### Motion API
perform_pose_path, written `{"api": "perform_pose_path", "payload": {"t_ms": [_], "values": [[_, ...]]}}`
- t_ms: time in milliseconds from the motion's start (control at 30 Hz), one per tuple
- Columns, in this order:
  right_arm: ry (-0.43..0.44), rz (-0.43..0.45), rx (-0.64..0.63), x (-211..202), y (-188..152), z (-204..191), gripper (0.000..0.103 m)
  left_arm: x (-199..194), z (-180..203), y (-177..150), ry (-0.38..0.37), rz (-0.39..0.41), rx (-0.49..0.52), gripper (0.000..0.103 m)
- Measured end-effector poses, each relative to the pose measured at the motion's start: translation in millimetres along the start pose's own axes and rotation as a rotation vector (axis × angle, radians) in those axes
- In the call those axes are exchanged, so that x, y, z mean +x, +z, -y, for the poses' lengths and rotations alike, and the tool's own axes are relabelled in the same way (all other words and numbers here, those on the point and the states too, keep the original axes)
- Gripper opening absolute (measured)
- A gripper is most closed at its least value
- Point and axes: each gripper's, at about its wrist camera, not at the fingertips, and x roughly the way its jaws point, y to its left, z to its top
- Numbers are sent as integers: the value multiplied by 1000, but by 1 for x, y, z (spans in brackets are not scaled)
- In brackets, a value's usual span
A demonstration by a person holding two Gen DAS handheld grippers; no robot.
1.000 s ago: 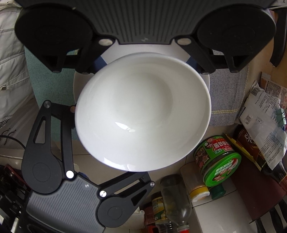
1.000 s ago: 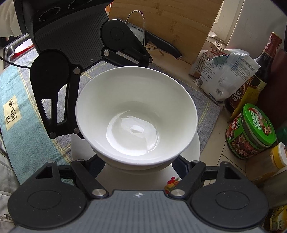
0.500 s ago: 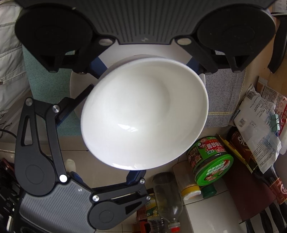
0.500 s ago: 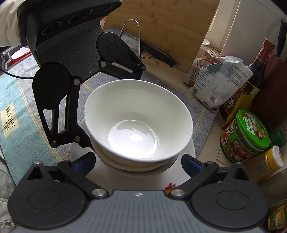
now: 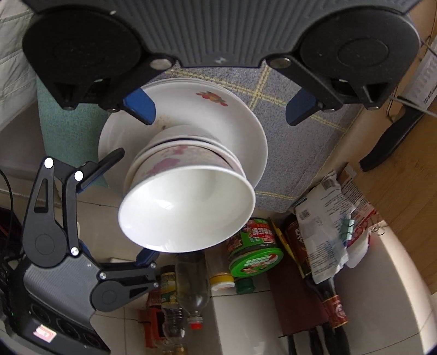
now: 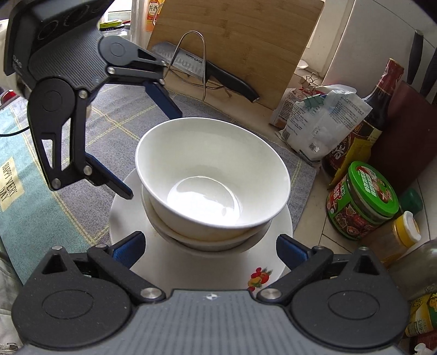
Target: Organize plates and bowls
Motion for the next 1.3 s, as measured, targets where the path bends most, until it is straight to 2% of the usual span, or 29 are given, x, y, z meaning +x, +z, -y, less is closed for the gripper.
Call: {"api": "perform_pose_path", "payload": {"t_ms": [67, 167, 300, 500, 567, 633, 700, 767, 867, 967, 1300], "values": [[-13, -10, 19, -2, -1, -1, 103, -15, 2, -5, 39, 33, -69, 101], [-54, -29, 40, -4, -1, -7, 103, -41, 11, -10, 140, 93, -162, 102], [-130, -42, 110, -10, 1, -18, 103, -72, 30, -17, 272, 161, -210, 102], [-220, -31, 264, -30, -1, -49, 103, -95, 46, -33, 297, 210, -350, 102], [-267, -37, 335, -37, -2, -60, 103, -98, 51, -37, 310, 182, -394, 102], [-324, -60, 444, -42, -5, -70, 103, -100, 57, -41, 350, 116, -441, 102], [-343, -88, 572, -45, -10, -76, 103, -103, 61, -46, 388, 57, -482, 102], [-360, -124, 694, -50, -16, -85, 103, -108, 64, -50, 410, 40, -506, 102], [-383, -122, 774, -64, -19, -102, 103, -119, 70, -56, 400, 21, -551, 102], [-420, -93, 783, -80, -16, -118, 103, -126, 73, -57, 394, -11, -590, 102], [-454, -19, 781, -108, -7, -146, 103, -152, 85, -61, 368, 28, -609, 102]]}}
